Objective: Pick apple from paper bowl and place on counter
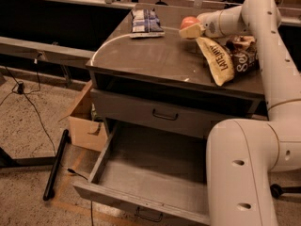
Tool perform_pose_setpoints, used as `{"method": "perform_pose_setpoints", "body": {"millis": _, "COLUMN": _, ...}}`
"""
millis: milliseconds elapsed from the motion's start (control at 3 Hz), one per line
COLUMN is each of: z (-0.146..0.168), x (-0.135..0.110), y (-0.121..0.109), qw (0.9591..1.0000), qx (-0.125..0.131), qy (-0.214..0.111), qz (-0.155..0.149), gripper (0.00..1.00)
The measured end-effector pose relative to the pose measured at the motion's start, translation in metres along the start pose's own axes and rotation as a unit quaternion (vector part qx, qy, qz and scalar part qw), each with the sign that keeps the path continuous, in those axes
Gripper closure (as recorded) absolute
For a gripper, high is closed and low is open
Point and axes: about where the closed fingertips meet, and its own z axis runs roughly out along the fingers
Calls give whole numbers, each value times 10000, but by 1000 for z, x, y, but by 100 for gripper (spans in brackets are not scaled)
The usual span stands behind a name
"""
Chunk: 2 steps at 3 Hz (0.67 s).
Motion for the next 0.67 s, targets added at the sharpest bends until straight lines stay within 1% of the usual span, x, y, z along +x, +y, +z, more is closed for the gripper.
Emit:
{"method": "perform_pose_setpoints", "body": {"millis": 333, "z": 4, "x": 15, "y": 13, "qw": 9992, "qx": -267, "qy": 234, "qz": -168, "gripper": 100}}
{"method": "perform_pose_setpoints", "body": {"millis": 667, "z": 6, "x": 26, "y": 19, "qw": 9980, "qx": -390, "qy": 408, "qz": -293, "gripper": 83}}
